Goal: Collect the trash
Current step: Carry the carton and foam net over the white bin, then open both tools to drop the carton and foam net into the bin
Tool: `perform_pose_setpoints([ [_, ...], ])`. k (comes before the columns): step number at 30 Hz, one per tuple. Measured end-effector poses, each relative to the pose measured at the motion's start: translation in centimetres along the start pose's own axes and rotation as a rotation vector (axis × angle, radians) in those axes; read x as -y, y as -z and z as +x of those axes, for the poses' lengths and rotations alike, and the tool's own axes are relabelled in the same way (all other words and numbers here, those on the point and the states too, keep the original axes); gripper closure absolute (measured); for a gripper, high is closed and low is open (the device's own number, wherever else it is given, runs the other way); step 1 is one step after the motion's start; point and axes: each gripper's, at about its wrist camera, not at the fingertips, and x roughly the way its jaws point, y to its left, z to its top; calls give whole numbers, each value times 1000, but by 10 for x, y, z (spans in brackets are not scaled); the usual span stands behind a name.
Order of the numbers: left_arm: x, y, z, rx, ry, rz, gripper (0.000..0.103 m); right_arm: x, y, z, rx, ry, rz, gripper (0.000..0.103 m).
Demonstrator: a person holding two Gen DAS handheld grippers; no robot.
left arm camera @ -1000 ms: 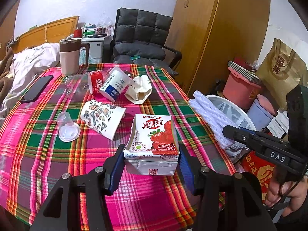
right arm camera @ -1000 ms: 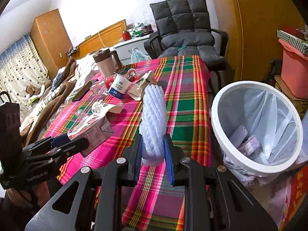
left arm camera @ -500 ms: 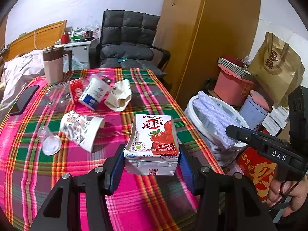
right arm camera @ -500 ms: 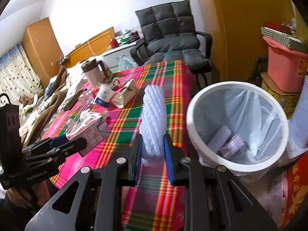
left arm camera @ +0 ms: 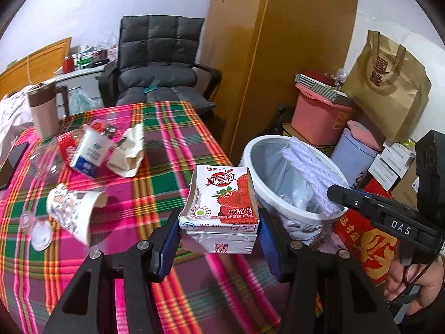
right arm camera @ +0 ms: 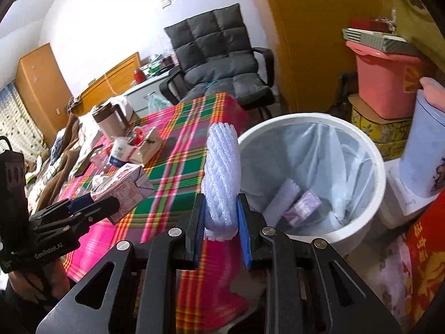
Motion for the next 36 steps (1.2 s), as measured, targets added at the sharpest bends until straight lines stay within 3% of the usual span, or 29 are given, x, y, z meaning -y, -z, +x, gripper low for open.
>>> perform_pose_setpoints([
  [19,67,-37,68,-33,169,102,49,57,4,-2,-18,103,110,79],
  [32,86,-33,118,-117,195,137,49,74,3,11,-72,146,124,77],
  [35,86,-34,116,-100,201,137,47,74,2,10,-59,149,124,59],
  [36,86,-34,114,-91,200,139,46,74,2,9,-54,148,124,49],
])
